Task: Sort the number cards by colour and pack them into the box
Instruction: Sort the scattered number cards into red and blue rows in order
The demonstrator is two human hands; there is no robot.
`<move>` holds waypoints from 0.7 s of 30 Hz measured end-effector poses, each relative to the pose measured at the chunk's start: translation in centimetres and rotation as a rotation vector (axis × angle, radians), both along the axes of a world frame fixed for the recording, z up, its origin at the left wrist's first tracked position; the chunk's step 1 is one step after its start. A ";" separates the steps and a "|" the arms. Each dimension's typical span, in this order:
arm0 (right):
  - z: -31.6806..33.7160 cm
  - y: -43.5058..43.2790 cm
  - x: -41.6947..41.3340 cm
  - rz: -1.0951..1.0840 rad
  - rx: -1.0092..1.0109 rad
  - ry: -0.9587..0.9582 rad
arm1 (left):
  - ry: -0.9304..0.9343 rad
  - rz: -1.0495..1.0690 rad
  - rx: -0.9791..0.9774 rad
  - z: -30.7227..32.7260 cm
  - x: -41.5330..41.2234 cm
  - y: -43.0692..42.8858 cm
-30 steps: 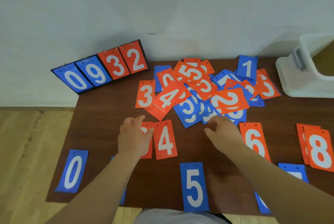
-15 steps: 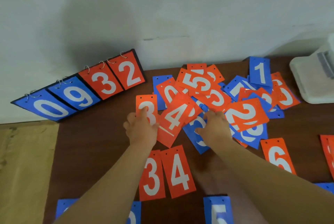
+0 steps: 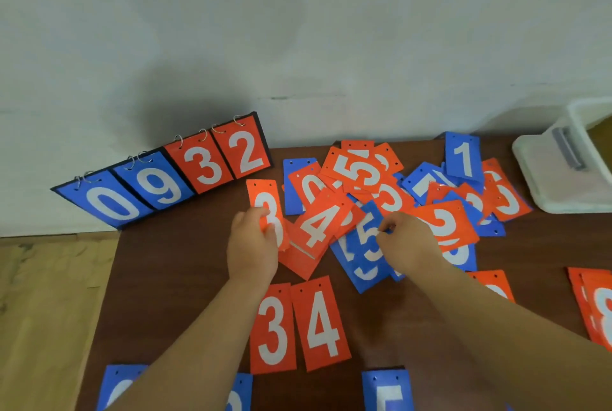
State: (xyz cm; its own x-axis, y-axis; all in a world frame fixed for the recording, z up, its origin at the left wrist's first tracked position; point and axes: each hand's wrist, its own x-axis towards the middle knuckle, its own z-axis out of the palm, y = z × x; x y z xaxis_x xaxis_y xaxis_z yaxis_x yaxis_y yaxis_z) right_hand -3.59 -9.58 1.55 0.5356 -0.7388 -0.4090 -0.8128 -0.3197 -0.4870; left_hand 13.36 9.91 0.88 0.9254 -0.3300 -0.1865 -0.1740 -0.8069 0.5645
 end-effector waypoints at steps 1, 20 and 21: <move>1.0 -0.3 -0.5 0.011 -0.017 -0.016 | -0.021 -0.001 -0.038 1.0 -0.7 0.2; 33.3 0.6 -17.4 0.193 -0.188 -0.953 | -0.151 -0.171 -0.888 28.1 -20.9 2.3; 33.6 1.3 -17.9 0.211 -0.164 -0.985 | -0.155 -0.182 -0.901 28.4 -21.3 2.8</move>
State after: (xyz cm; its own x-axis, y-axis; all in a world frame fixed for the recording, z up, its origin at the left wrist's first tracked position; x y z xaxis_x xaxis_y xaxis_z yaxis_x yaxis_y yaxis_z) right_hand -21.50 -8.26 35.17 0.7054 -0.5973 0.3817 0.0066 -0.5329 -0.8461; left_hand -7.89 12.76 29.26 0.8384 -0.4325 0.3316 -0.3802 -0.0283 0.9245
